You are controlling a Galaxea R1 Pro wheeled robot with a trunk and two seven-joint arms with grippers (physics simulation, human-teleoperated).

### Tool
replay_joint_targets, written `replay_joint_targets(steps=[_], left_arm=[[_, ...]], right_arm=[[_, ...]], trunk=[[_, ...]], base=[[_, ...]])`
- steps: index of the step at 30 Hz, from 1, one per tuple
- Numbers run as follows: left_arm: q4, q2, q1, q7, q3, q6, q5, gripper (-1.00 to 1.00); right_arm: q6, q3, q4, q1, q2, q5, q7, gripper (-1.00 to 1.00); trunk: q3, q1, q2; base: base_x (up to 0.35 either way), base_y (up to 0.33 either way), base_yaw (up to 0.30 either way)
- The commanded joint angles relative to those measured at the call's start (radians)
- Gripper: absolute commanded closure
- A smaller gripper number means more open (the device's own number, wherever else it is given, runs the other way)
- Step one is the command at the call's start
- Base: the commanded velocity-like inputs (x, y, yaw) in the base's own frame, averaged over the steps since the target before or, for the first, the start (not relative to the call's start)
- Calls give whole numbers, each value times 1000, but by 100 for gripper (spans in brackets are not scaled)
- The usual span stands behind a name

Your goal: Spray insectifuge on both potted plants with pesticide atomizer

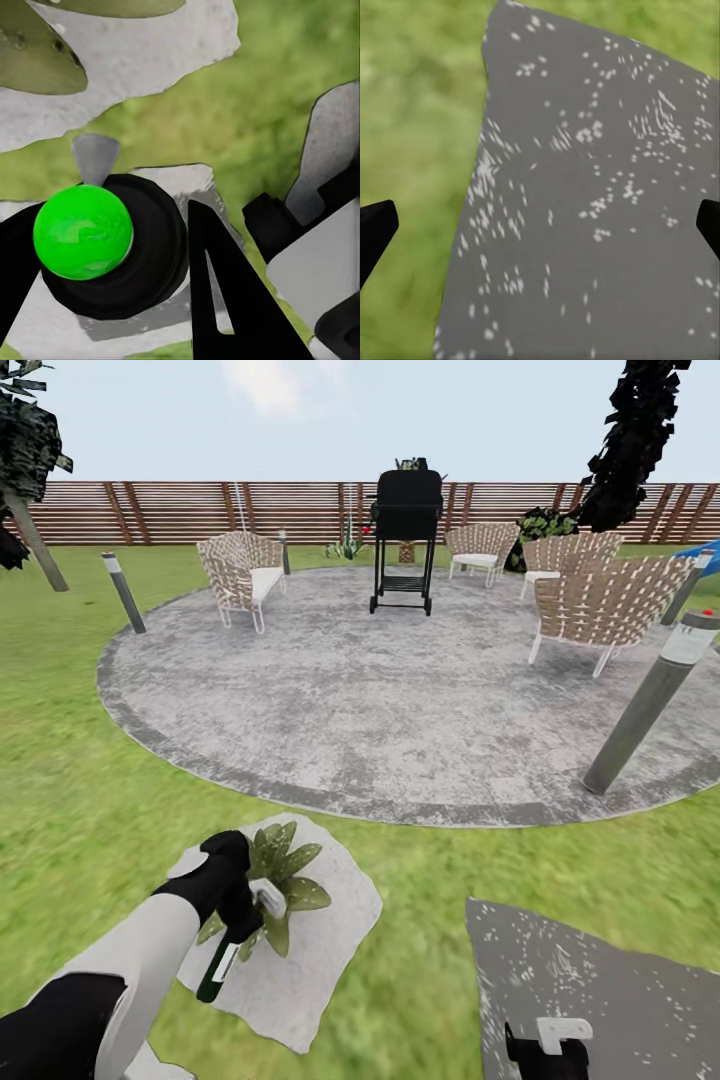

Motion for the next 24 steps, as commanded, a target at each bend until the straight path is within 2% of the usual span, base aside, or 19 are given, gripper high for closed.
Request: replay_joint_targets(steps=[1, 5, 14, 19, 24], left_arm=[[-1, 0, 1, -9, -1, 7, -8, 100], [0, -5, 5, -8, -1, 7, -7, 100], [-1, -13, 8, -8, -2, 7, -7, 100], [-1, -13, 8, -7, -1, 7, -8, 100], [0, -9, 9, -8, -1, 7, -8, 100]], right_arm=[[-4, -6, 2, -1, 0, 10, -4, -100], [-4, -6, 2, -1, 0, 10, -4, -100], [-4, -6, 2, -1, 1, 10, -4, -100], [-4, -6, 2, -1, 3, 10, -4, -100], [-4, -5, 2, -1, 3, 10, -4, -100]], trunk=[[-1, 0, 0], [-1, 0, 0], [-1, 0, 0], [-1, 0, 0], [-1, 0, 0]], base=[[0, 0, 4], [11, -53, 1], [29, -256, 6], [23, -265, 212], [47, -70, 275]])
